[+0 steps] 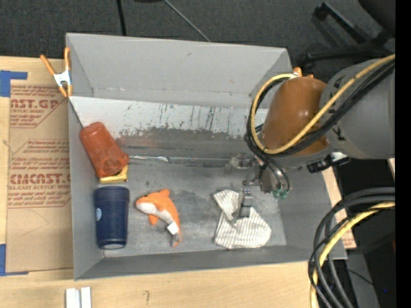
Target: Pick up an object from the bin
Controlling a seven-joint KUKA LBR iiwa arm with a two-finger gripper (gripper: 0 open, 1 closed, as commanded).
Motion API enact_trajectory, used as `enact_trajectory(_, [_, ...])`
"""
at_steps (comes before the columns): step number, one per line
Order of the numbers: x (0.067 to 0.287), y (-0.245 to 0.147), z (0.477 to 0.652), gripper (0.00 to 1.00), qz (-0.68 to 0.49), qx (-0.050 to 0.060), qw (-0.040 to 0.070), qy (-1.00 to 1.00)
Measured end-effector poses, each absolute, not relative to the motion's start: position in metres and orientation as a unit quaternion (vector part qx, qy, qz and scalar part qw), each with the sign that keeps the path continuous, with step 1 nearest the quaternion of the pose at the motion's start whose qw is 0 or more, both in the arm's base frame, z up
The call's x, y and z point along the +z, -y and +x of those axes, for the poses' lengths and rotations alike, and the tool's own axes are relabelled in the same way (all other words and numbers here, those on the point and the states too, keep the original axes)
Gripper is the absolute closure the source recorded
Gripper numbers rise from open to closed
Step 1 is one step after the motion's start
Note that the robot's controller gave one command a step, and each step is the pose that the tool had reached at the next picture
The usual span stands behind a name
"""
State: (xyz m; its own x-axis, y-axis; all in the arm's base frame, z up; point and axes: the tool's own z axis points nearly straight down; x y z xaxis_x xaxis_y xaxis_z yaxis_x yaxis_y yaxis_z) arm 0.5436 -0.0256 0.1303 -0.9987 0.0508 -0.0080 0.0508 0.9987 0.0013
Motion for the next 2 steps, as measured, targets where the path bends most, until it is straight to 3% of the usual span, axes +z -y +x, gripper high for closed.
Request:
enact_trajectory(1, [0.0700,0.0523,0.5408,1.00,0.054,0.000,0.000,-0.999])
enact_trajectory(2, [0.0697,0.0524,0.5409,0.00,0.054,0.000,0.000,-0.999])
